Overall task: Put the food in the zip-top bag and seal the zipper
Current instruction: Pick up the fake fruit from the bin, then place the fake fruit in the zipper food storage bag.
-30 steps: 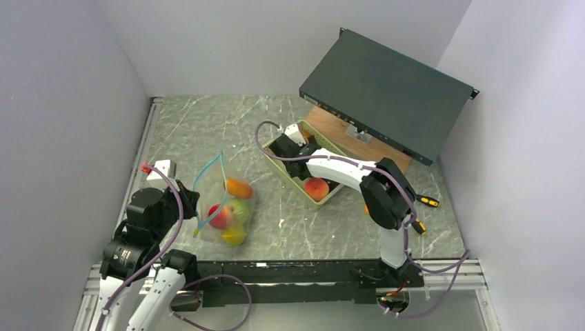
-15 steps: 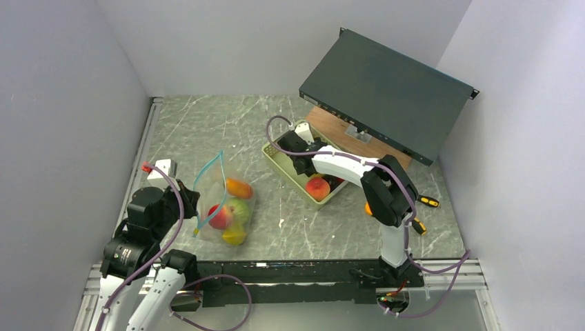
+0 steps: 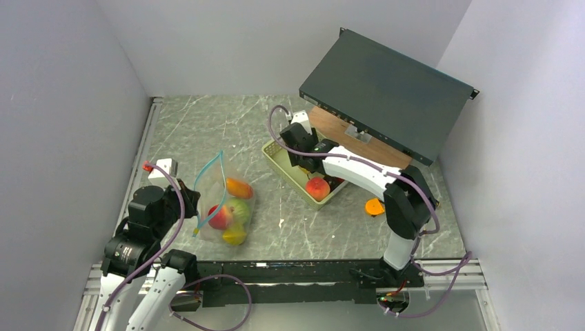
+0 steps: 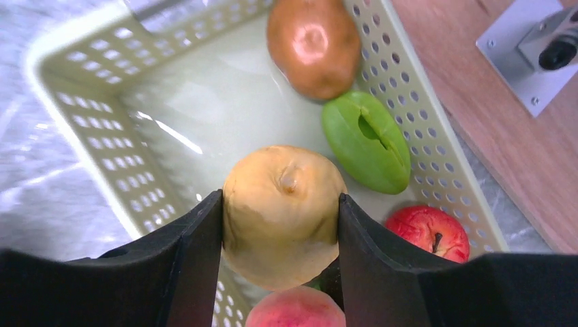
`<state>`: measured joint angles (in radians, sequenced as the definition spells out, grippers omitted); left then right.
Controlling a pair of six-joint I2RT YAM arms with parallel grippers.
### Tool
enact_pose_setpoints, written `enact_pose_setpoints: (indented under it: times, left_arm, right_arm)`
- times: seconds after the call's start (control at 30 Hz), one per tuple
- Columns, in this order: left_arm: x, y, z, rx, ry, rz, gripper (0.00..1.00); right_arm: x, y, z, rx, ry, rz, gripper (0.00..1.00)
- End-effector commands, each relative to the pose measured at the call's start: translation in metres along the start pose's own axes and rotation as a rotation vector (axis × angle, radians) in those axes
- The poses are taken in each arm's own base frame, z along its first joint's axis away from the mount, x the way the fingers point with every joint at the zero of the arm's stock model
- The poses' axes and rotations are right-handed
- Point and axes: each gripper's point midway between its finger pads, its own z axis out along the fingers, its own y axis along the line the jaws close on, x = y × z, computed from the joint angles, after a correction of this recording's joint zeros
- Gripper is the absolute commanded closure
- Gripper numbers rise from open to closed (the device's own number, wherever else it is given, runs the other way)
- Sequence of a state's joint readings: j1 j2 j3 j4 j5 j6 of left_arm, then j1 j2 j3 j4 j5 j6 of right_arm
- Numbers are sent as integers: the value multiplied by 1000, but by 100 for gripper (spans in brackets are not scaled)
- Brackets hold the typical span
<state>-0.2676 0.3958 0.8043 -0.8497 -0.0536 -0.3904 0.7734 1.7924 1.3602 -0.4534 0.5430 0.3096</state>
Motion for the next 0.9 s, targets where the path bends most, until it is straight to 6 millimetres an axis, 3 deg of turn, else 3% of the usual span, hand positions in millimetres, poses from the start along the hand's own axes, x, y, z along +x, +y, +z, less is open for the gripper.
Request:
enact_pose_setpoints:
  times: [0.0,0.1,0.23,0.33,0.43,0.57,0.73,0.87]
  left_arm:
    - [-8,-2,1,6,-33,-17,100]
    - [-8,-4,0,13,-36,-15,100]
    - [-8,-3,1,10,-36,-15,100]
    - [-8,-4,2,13,-31,-13,100]
    - [-8,-3,2,5,-27,-14,100]
    - [-8,-4,1,17,-32,-12,100]
    - [-9,-3,0,11,-41,-17,100]
    - [-10,-3,-2,13,-48,-19,100]
  right_arm:
    - [-67,13,-40,-134,-182,74,100]
    - [-94,29,-74,-276,-272,98,100]
    - [-121,65,-145,-578,-466,110,100]
    - [-141,81,-209,-776,-634,130,100]
    - [-148,98,-260,-933,-732,105,100]
    - [-143,140,-319,-1148,-784,32,100]
    - [-139,172,-363,-1298,-872,-20,100]
    - [-133,195,-371,-1333,-914,-77,100]
